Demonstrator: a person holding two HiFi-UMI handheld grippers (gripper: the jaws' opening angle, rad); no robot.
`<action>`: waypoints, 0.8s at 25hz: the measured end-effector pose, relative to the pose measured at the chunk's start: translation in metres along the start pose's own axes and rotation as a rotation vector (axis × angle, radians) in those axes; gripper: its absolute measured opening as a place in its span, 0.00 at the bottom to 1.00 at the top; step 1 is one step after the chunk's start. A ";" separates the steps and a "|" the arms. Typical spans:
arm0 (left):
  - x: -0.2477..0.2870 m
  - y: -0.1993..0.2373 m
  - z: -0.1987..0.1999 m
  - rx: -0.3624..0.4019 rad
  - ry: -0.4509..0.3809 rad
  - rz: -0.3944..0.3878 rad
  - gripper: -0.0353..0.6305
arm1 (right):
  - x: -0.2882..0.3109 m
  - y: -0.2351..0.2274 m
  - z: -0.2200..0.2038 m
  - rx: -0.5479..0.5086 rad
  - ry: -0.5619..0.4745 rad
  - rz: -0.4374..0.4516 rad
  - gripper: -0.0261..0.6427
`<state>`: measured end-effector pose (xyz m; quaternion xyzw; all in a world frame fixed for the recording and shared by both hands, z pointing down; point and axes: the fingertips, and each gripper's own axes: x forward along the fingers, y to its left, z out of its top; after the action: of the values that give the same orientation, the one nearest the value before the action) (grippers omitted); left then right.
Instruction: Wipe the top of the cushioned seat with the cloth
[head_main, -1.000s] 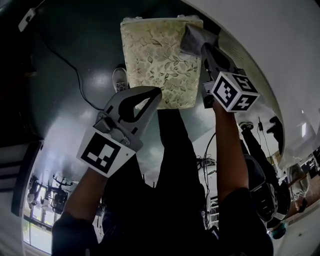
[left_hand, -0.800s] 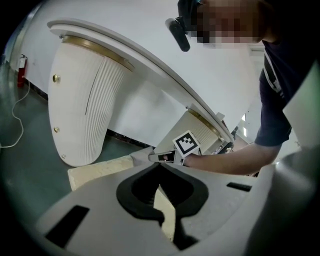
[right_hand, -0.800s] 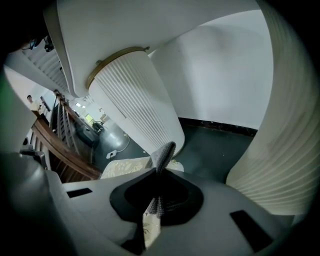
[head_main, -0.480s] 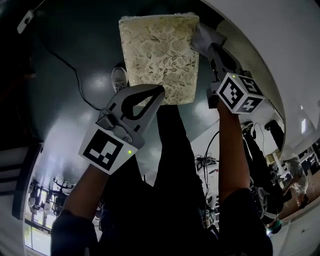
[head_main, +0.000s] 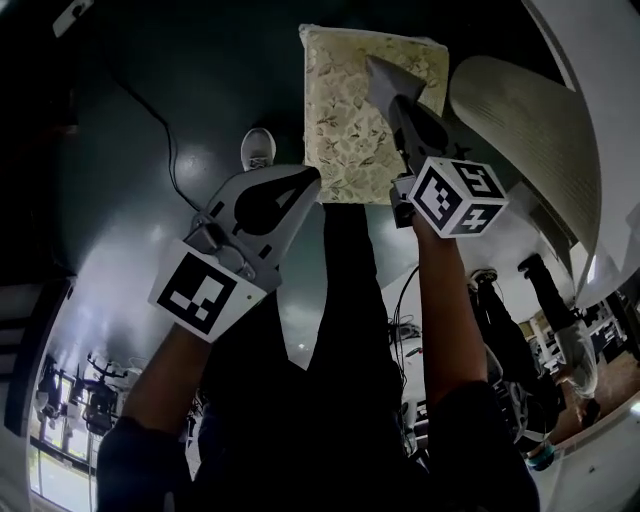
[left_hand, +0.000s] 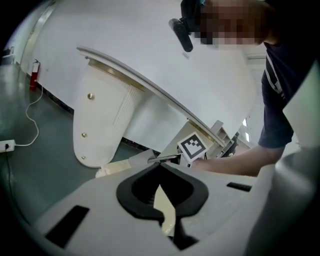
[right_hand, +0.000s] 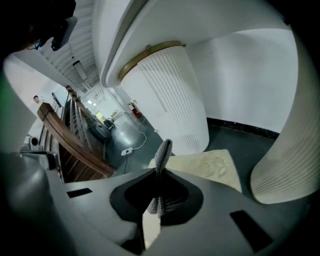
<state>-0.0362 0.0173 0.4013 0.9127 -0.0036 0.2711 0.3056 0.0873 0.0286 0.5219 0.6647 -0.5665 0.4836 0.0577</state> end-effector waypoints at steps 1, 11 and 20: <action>-0.009 0.006 -0.003 -0.004 0.000 0.008 0.06 | 0.006 0.013 -0.005 0.001 0.006 0.015 0.09; -0.064 0.037 -0.025 -0.018 -0.010 0.053 0.06 | 0.043 0.122 -0.058 -0.032 0.095 0.156 0.09; -0.068 0.042 -0.049 -0.023 0.018 0.057 0.06 | 0.052 0.127 -0.090 -0.037 0.142 0.164 0.09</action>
<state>-0.1252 0.0002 0.4233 0.9061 -0.0301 0.2880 0.3084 -0.0733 0.0045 0.5460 0.5789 -0.6224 0.5220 0.0700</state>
